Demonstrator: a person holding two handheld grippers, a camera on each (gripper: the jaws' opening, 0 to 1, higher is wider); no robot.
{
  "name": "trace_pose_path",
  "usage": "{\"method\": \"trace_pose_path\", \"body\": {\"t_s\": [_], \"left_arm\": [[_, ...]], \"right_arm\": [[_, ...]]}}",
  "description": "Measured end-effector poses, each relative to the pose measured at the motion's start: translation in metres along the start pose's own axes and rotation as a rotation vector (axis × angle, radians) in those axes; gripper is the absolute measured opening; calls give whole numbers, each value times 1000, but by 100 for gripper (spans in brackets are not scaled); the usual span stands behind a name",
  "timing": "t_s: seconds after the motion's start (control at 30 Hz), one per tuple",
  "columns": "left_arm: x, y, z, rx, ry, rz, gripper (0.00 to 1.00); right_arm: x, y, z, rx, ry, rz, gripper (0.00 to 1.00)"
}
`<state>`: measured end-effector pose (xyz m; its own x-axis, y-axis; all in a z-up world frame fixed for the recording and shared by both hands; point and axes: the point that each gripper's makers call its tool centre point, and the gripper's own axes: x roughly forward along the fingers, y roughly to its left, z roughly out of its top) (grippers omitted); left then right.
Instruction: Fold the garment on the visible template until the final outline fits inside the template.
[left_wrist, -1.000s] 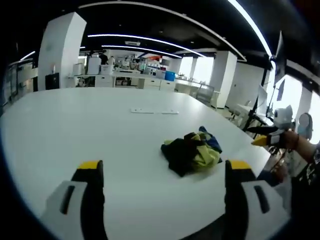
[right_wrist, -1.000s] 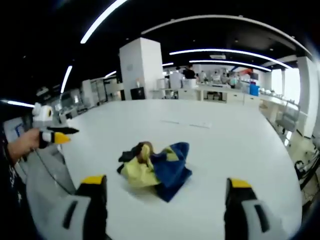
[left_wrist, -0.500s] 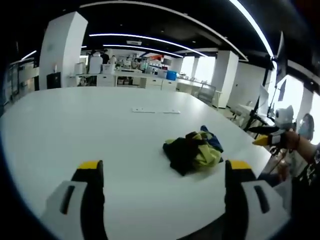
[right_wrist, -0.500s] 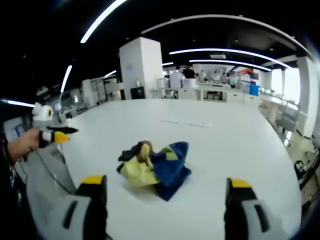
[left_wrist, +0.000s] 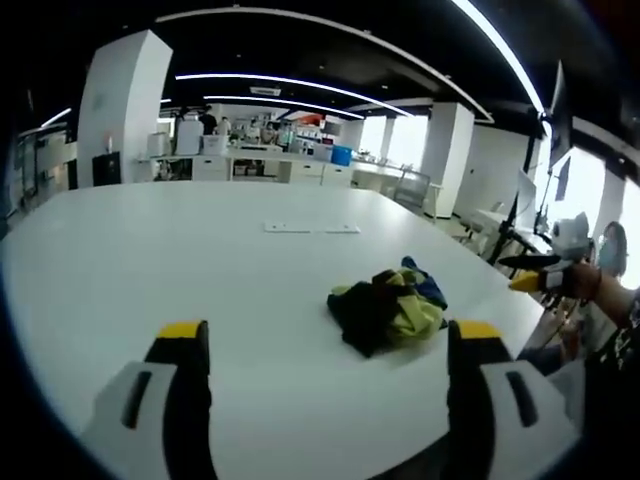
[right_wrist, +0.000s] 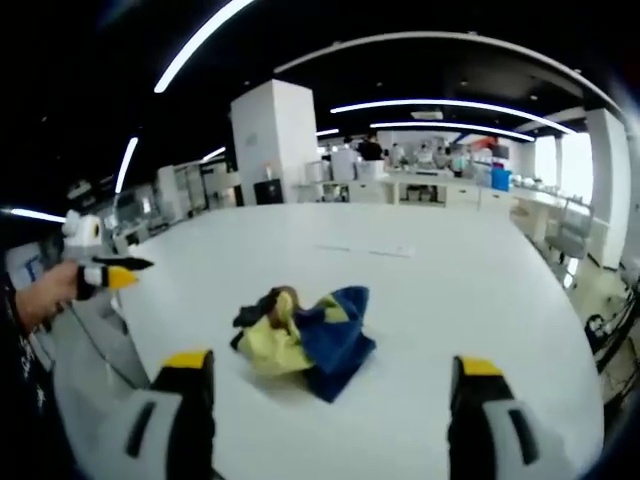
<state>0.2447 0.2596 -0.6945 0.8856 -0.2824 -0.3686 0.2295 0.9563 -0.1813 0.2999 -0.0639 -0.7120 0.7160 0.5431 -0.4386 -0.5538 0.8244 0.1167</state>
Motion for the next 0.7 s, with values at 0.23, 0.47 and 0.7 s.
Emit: {"method": "trace_pose_path", "body": {"t_s": [0.23,0.47,0.7], "left_arm": [[3,-4,-5,-2,9,-17,93],[16,-11,-14,22,41,-49,90],[30,-12,-18,31,41,-67,85]], "right_arm": [[0,-1,-2,1,6,-11,98],[4,-7,-1,-10,-3,-37,94],[14,-2,0,-21,-12,-8,82]]}}
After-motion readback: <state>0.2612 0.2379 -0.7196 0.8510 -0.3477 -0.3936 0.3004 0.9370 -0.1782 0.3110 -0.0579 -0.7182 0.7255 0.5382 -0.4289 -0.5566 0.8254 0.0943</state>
